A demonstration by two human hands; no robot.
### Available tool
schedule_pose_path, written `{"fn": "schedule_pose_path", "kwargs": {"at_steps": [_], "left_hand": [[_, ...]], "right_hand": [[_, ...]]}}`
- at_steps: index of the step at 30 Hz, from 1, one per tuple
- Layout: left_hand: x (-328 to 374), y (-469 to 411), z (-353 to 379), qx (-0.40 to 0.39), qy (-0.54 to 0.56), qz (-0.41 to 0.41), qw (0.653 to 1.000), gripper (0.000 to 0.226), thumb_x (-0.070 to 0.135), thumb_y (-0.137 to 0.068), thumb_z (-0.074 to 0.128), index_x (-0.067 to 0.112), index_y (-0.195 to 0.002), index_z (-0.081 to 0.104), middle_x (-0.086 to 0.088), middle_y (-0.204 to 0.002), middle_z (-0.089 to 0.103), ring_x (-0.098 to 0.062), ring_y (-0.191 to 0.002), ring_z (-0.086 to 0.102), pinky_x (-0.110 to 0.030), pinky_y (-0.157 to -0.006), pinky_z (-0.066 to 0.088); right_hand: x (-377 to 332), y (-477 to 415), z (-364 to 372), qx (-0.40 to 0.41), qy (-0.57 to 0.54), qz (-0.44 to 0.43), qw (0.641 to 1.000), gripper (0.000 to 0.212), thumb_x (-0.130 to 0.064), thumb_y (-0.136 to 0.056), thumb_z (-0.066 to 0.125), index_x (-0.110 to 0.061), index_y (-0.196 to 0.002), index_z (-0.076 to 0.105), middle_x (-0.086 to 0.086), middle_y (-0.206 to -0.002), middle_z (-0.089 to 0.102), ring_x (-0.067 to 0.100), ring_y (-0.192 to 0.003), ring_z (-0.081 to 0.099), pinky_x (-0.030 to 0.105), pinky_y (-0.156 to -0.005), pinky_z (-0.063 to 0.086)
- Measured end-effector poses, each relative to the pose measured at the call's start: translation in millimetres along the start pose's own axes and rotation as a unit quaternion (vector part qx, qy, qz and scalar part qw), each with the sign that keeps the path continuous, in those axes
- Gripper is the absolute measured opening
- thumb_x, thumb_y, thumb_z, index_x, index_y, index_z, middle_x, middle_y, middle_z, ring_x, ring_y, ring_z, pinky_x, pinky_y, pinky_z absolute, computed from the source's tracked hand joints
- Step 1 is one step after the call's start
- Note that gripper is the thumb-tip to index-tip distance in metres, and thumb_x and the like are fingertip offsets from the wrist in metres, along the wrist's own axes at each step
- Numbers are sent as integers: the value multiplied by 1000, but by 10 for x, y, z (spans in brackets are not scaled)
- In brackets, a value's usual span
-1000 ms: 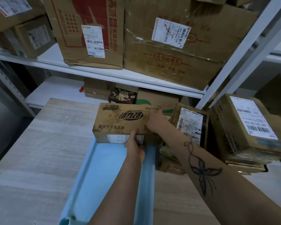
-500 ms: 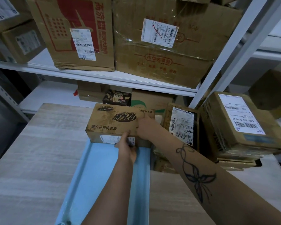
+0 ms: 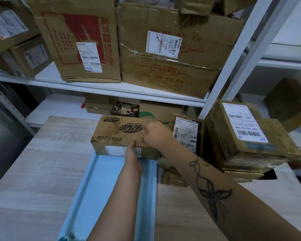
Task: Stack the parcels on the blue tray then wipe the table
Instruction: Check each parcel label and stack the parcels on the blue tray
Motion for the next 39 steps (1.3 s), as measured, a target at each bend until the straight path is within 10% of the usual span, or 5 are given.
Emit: {"fn": "schedule_pose_path", "kwargs": {"at_steps": [5,17,30,34,39], "left_hand": [[50,226,81,-6,-84,-32,996,44,40,-85,52,12,-117,59,-12,-141,42,-34,-135,28,-50,-114,14],[-168,910,413,-82,-233,17,969,28,39,-87,60,13,-83,53,-9,-96,57,-26,-92,50,-36,-85,37],[-420,1127,490,-76,-205,64,974,23,32,-82,68,13,-82,55,-5,-79,59,-17,-73,54,-28,-59,41],[-404,1051,439,-85,-191,95,973,37,40,-71,75,17,-97,62,-6,-96,67,-19,-97,61,-32,-94,48],[-321,1122,424,-133,-165,126,969,26,38,-77,71,20,-94,65,-3,-93,64,-15,-88,58,-24,-75,46]], "right_hand": [[174,180,-153,53,-41,41,997,50,-28,-96,42,-17,-144,35,15,-149,34,33,-138,29,48,-116,20],[655,599,-208,74,-117,163,977,64,-36,-93,46,-22,-149,17,19,-158,-4,37,-146,-8,50,-118,-6],[963,839,-184,34,-271,207,939,72,-28,-95,50,-19,-151,6,11,-158,-17,31,-146,-12,43,-117,12],[944,840,-292,98,-297,157,937,69,-21,-93,54,-16,-150,14,10,-159,0,32,-144,14,41,-112,28],[927,860,-528,167,-338,119,919,74,-25,-93,55,-16,-151,12,9,-151,25,28,-129,43,38,-100,42]]}}
Point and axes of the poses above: each hand's wrist, its own y-axis away from the middle knuckle, its own z-axis out of the palm, x = y × z, the point moved 4 cm from there along -y, towards the middle knuckle
